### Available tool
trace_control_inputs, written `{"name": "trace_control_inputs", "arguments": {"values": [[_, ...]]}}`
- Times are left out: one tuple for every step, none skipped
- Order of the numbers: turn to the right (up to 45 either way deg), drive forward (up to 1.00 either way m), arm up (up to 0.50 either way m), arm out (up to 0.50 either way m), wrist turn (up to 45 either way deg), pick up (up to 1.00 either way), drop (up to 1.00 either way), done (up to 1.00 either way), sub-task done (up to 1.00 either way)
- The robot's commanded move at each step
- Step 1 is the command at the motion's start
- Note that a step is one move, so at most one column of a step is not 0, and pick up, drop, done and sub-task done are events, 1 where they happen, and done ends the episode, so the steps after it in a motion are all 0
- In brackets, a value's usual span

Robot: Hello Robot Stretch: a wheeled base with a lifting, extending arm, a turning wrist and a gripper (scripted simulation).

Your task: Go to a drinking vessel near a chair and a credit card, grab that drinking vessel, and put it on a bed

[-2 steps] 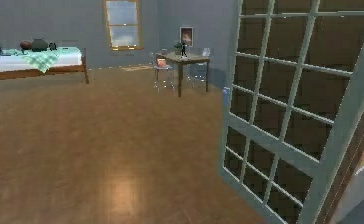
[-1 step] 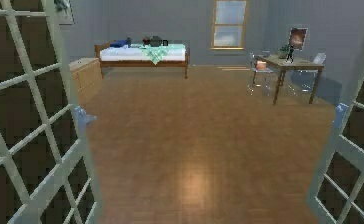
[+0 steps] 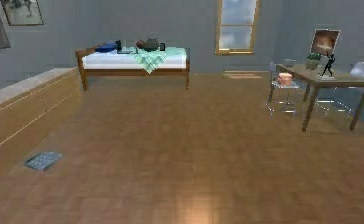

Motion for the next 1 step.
{"name": "trace_control_inputs", "arguments": {"values": [[0.0,0.50,0.00,0.00,0.0,0.00,0.00,0.00,0.00]]}}
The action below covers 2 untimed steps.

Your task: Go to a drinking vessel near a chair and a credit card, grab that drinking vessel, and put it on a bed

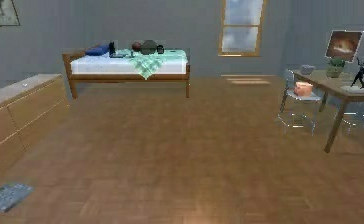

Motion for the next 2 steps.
{"name": "trace_control_inputs", "arguments": {"values": [[-15.0,0.00,0.00,0.00,0.0,0.00,0.00,0.00,0.00],[0.0,1.00,0.00,0.00,0.0,0.00,0.00,0.00,0.00]]}}
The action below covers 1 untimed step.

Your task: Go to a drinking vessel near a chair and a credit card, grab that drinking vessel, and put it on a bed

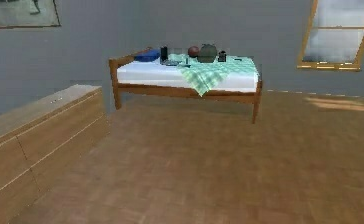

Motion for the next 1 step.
{"name": "trace_control_inputs", "arguments": {"values": [[-3.0,0.00,0.00,0.00,0.0,0.00,0.00,0.00,0.00]]}}
